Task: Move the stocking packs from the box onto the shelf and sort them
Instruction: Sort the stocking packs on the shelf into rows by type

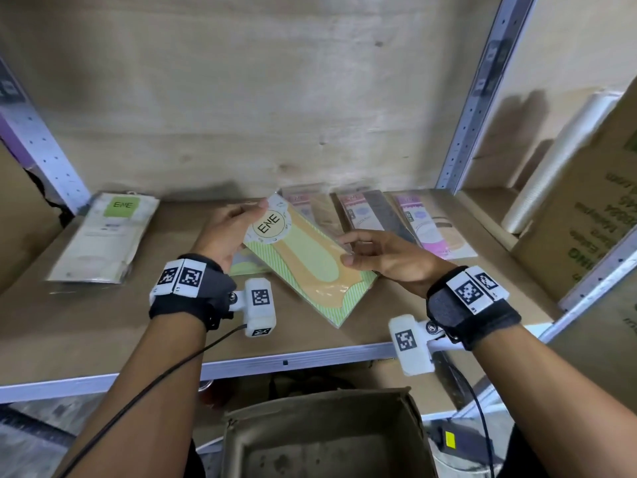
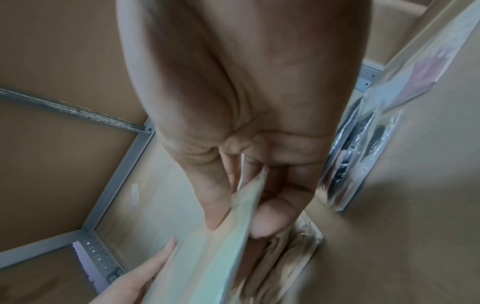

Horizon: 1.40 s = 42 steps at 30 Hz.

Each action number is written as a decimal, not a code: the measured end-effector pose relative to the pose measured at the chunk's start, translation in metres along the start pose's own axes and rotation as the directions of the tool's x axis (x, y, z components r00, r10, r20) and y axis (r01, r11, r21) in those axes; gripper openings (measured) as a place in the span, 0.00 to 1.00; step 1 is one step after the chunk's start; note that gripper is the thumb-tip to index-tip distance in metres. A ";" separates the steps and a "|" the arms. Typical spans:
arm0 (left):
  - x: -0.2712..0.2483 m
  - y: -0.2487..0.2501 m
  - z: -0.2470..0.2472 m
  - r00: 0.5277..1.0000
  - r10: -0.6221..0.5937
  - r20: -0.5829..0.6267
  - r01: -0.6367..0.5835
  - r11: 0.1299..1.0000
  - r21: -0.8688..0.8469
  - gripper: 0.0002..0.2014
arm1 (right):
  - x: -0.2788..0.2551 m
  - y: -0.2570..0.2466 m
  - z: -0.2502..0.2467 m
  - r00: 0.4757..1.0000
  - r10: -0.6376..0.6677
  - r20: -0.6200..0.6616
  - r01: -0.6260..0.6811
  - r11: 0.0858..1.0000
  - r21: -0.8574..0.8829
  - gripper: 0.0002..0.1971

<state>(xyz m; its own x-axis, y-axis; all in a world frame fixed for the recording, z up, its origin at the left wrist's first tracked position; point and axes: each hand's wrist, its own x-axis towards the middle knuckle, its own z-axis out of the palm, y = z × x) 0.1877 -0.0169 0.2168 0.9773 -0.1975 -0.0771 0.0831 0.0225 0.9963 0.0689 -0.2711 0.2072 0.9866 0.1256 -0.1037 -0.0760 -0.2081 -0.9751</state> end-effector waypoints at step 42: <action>-0.025 0.011 -0.079 0.990 -0.094 0.101 0.080 0.987 0.141 0.25 | 0.096 -0.046 0.105 0.979 0.077 -0.190 -0.029 0.969 0.244 0.06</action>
<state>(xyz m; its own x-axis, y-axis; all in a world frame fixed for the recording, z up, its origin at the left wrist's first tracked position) 0.1799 0.0653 0.2267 0.9404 -0.2964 -0.1665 0.1326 -0.1313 0.9824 0.1515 -0.1475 0.2211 0.9872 -0.0774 -0.1398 -0.1377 0.0314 -0.9900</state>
